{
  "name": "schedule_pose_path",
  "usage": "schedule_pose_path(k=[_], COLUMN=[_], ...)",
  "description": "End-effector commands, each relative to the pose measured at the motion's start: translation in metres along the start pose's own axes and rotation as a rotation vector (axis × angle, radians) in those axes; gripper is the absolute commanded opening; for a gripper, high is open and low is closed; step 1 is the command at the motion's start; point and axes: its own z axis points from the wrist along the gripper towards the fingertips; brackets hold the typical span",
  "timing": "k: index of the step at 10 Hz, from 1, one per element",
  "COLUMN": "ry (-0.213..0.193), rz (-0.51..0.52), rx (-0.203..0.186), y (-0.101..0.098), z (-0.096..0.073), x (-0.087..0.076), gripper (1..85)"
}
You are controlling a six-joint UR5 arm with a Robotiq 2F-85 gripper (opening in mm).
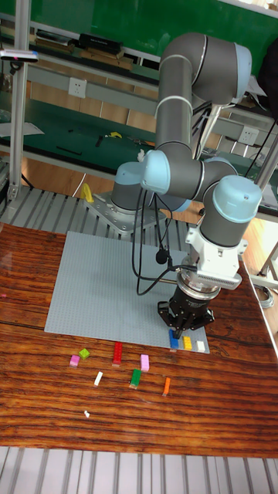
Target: Build with small Lego blocks
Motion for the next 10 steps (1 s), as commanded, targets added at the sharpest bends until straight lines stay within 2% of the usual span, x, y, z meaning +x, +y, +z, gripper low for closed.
schedule_pose_path(k=[1,3,5,8,9,10], ry=[0.005,0.003,-0.023,-0.071,-0.098,-0.136], rz=[0.027,0.019,0.004,-0.039,-0.056,-0.061], rx=[-0.01,-0.028,-0.025,0.028,0.021,0.01], y=[0.012,0.02,0.018,0.001,0.003,0.007], z=[-0.016,-0.022,-0.028,-0.047,-0.047,-0.044], x=[0.0,-0.002,-0.012,-0.045,-0.06,-0.08], gripper=[1.0,1.0,1.0,2.7,7.3,17.0])
